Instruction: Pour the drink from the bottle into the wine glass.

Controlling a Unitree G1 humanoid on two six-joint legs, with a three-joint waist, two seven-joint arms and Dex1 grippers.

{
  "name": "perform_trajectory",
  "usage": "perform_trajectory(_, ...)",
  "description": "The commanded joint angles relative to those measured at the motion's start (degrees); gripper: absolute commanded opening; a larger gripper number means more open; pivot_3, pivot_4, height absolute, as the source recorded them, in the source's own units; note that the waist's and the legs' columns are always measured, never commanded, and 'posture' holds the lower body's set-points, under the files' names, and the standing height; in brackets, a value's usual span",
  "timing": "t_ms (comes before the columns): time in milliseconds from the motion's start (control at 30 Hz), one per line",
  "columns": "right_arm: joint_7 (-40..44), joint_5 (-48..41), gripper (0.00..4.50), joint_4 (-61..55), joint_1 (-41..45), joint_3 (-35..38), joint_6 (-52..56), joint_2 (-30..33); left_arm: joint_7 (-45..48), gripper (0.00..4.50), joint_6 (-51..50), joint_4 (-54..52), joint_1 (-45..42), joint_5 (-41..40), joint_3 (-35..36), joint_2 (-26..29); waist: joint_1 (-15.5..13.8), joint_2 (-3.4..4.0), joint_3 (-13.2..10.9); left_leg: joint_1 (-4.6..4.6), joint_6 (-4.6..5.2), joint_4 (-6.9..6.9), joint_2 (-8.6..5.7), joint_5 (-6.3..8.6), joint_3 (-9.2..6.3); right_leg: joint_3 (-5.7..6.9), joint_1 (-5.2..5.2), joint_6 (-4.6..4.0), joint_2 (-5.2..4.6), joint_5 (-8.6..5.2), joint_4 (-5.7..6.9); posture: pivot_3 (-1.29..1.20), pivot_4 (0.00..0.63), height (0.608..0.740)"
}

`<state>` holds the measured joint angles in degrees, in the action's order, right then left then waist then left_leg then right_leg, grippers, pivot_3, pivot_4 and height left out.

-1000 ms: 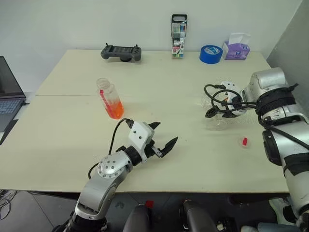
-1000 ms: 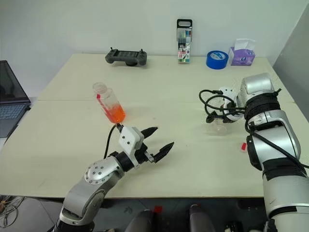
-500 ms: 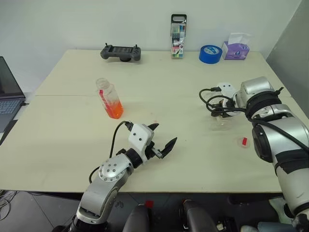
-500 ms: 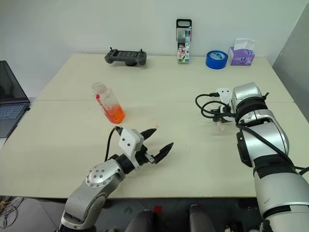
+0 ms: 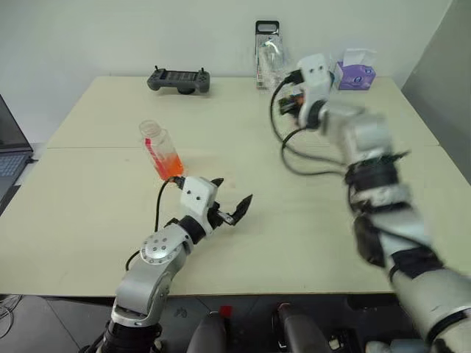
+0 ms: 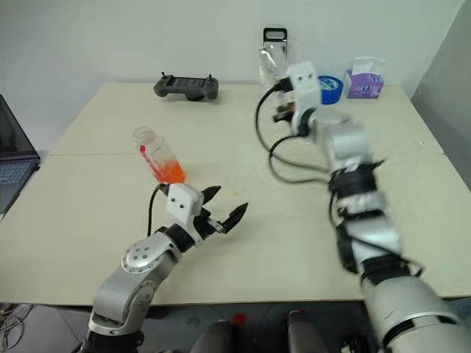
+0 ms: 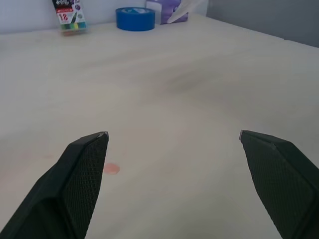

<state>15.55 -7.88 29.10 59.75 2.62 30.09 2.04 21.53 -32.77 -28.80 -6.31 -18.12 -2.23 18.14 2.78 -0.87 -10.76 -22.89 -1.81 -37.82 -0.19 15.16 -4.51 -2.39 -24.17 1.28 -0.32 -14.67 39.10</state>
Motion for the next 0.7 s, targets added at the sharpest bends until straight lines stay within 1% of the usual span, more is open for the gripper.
perform_trajectory(33, -5.82, 2.17, 0.21, 1.37, -1.33, -1.01, -15.80, -5.24, 0.04, 4.50, -2.71, -6.37, 1.30, -3.23, 3.37, 1.37, -0.01, 0.01, -0.04, -0.03, -0.02, -0.04, -0.03, -0.01, 0.00, 0.00, -0.01, -0.05, -0.02, 0.03, -0.02, 0.00, 0.150, 0.740)
perform_trajectory(67, -6.70, 2.58, 0.21, 3.95, -1.34, -1.51, -19.81, -7.45, 0.08, 4.50, -3.61, -7.84, 1.53, -4.12, 4.01, 1.74, 0.01, 0.03, -0.06, -0.03, -0.04, -0.08, -0.05, -0.02, 0.00, -0.01, -0.03, -0.10, -0.03, 0.06, -0.02, 0.00, 0.150, 0.740)
perform_trajectory(200, -7.50, 1.85, 0.21, 12.27, 0.97, -1.18, -30.85, -12.62, -1.16, 4.50, -6.12, -10.34, 1.46, -5.48, 5.20, 2.07, -0.50, 0.01, -0.06, 0.06, -0.18, -0.14, -0.29, -0.10, 0.01, -0.01, 0.08, -0.10, -0.02, 0.09, -0.12, 0.00, 0.150, 0.740)
perform_trajectory(333, -7.09, 0.94, 0.21, 22.17, 2.86, -0.99, -38.73, -15.98, -3.36, 4.50, -7.89, -12.57, 2.82, -5.48, 5.04, 1.55, -0.76, -0.04, -0.03, 0.12, -0.18, -0.12, -0.29, -0.11, 0.04, -0.03, 0.13, -0.09, -0.02, 0.10, -0.15, 0.00, 0.150, 0.740)
perform_trajectory(533, -7.06, 3.54, 0.21, 34.54, 3.83, -3.65, -42.50, -19.37, -4.40, 4.50, -9.89, -15.00, 4.33, -5.97, 6.30, 2.41, -0.68, -0.04, -0.03, 0.15, -0.18, -0.05, -0.12, -0.11, 0.10, -0.02, 0.09, -0.13, 0.03, 0.11, -0.07, 0.00, 0.150, 0.740)
perform_trajectory(700, -6.14, 3.26, 0.21, 37.85, 3.59, -3.77, -44.25, -19.46, -4.78, 4.50, -10.25, -14.93, 4.22, -6.76, 7.33, 2.61, -0.61, -0.04, -0.02, 0.20, -0.18, -0.05, -0.09, -0.11, 0.09, 0.01, 0.12, -0.16, 0.06, 0.11, -0.07, 0.00, 0.150, 0.740)
